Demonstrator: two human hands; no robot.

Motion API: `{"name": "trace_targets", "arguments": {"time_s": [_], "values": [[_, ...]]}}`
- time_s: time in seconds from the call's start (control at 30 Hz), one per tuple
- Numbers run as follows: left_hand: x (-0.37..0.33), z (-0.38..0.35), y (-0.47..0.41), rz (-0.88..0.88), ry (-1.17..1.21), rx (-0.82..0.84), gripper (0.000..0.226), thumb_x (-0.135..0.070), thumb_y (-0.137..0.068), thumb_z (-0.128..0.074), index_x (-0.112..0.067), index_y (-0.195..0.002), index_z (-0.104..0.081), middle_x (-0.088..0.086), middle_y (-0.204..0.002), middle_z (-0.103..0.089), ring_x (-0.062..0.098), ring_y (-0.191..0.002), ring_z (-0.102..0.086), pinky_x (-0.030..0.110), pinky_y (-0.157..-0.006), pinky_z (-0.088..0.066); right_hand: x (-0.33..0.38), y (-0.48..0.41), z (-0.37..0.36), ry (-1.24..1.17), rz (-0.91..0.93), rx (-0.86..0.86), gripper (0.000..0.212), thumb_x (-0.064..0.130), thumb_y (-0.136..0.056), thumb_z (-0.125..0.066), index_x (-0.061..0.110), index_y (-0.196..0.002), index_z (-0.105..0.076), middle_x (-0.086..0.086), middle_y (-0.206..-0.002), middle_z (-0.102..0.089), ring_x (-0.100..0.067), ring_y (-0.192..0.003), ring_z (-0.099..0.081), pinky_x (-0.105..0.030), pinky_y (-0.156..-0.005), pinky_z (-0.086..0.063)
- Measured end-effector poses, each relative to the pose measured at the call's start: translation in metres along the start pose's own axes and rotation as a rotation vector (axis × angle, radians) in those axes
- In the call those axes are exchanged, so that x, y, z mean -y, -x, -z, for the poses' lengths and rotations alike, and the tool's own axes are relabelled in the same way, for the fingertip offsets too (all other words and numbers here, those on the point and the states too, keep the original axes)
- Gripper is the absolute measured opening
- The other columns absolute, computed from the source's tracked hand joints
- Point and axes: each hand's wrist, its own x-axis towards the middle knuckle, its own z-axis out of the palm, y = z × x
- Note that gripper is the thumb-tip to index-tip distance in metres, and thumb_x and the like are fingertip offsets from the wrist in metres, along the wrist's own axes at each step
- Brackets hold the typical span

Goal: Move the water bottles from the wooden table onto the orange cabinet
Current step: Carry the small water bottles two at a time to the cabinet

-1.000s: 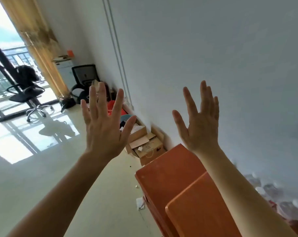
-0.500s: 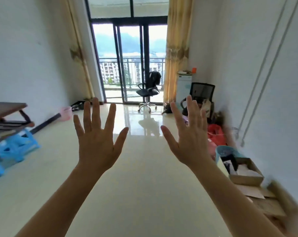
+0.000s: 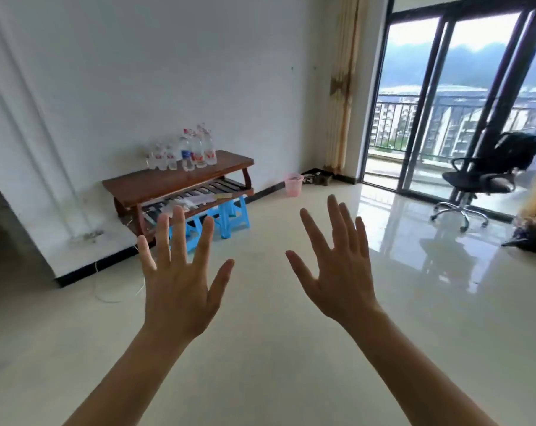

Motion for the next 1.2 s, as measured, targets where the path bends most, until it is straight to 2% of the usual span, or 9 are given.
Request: {"name": "trace_targets", "arguments": {"time_s": [0.23, 0.43, 0.57, 0.7, 0.83, 1.0, 1.1, 1.2], "values": [[0.091, -0.101, -0.127, 0.079, -0.173, 0.027, 0.074, -0.063, -0.099, -0.023, -0.023, -0.161, -0.016, 0.017, -0.167, 0.0, 0.038, -0.154, 0.0, 0.074, -0.114, -0.015, -0.001, -0.141, -0.172, -0.152, 0.121, -0.002, 0.068, 0.062, -0.102, -0.034, 0.03, -0.161, -0.022, -0.014, -0.17, -0.007, -0.032, -0.157, -0.007, -0.057, -0.125, -0.012], [0.155, -0.153, -0.253, 0.165, -0.26, -0.081, 0.074, -0.062, -0.099, -0.024, -0.022, -0.161, -0.016, 0.017, -0.167, -0.002, 0.036, -0.154, -0.001, 0.067, -0.117, -0.01, -0.003, -0.281, -0.276, -0.293, 0.14, -0.009, 0.067, 0.062, -0.102, -0.032, 0.031, -0.16, -0.022, -0.015, -0.17, -0.008, -0.033, -0.157, -0.011, -0.056, -0.125, -0.015], [0.199, -0.185, -0.283, 0.247, -0.28, -0.078, 0.074, -0.062, -0.099, -0.027, -0.022, -0.161, -0.016, 0.017, -0.167, -0.003, 0.037, -0.154, -0.003, 0.068, -0.117, -0.011, 0.02, -0.342, -0.337, -0.346, 0.186, 0.027, 0.067, 0.065, -0.102, -0.028, 0.033, -0.161, -0.019, -0.013, -0.17, -0.008, -0.032, -0.157, -0.012, -0.056, -0.125, -0.016], [0.261, -0.229, -0.316, 0.327, -0.307, -0.066, 0.074, -0.062, -0.099, -0.027, -0.022, -0.161, -0.015, 0.017, -0.167, -0.003, 0.037, -0.154, -0.002, 0.067, -0.117, -0.012, 0.048, -0.398, -0.412, -0.404, 0.257, 0.04, 0.065, 0.064, -0.102, -0.031, 0.031, -0.159, -0.028, -0.01, -0.17, -0.008, -0.031, -0.157, -0.012, -0.056, -0.125, -0.017], [0.329, -0.288, -0.36, 0.37, -0.32, -0.075, 0.074, -0.061, -0.099, -0.028, -0.023, -0.161, -0.013, 0.016, -0.168, -0.001, 0.035, -0.154, 0.0, 0.066, -0.118, -0.011, 0.072, -0.451, -0.501, -0.403, 0.284, 0.056, 0.067, 0.063, -0.101, -0.037, 0.032, -0.16, -0.025, -0.008, -0.171, -0.005, -0.03, -0.157, -0.012, -0.053, -0.126, -0.013], [0.432, -0.361, -0.452, 0.371, -0.307, -0.048, 0.074, -0.06, -0.099, -0.032, -0.023, -0.161, -0.013, 0.015, -0.168, 0.0, 0.035, -0.154, -0.002, 0.066, -0.118, -0.014, 0.105, -0.557, -0.603, -0.377, 0.293, 0.056, 0.066, 0.061, -0.101, -0.039, 0.035, -0.16, -0.021, -0.008, -0.171, -0.006, -0.031, -0.156, -0.015, -0.058, -0.123, -0.018], [0.472, -0.39, -0.499, 0.348, -0.308, -0.025, 0.074, -0.061, -0.099, -0.029, -0.022, -0.161, -0.013, 0.016, -0.168, 0.0, 0.036, -0.154, -0.002, 0.067, -0.118, -0.015, 0.115, -0.607, -0.639, -0.361, 0.286, 0.041, 0.066, 0.061, -0.102, -0.035, 0.036, -0.16, -0.019, -0.009, -0.17, -0.01, -0.031, -0.156, -0.016, -0.059, -0.123, -0.02], [0.503, -0.423, -0.541, 0.329, -0.283, -0.034, 0.074, -0.061, -0.1, -0.028, -0.023, -0.161, -0.012, 0.016, -0.168, 0.002, 0.036, -0.154, -0.001, 0.066, -0.118, -0.015, 0.117, -0.642, -0.676, -0.343, 0.279, 0.031, 0.066, 0.061, -0.102, -0.033, 0.031, -0.16, -0.025, -0.011, -0.17, -0.013, -0.033, -0.155, -0.019, -0.061, -0.122, -0.022]]}}
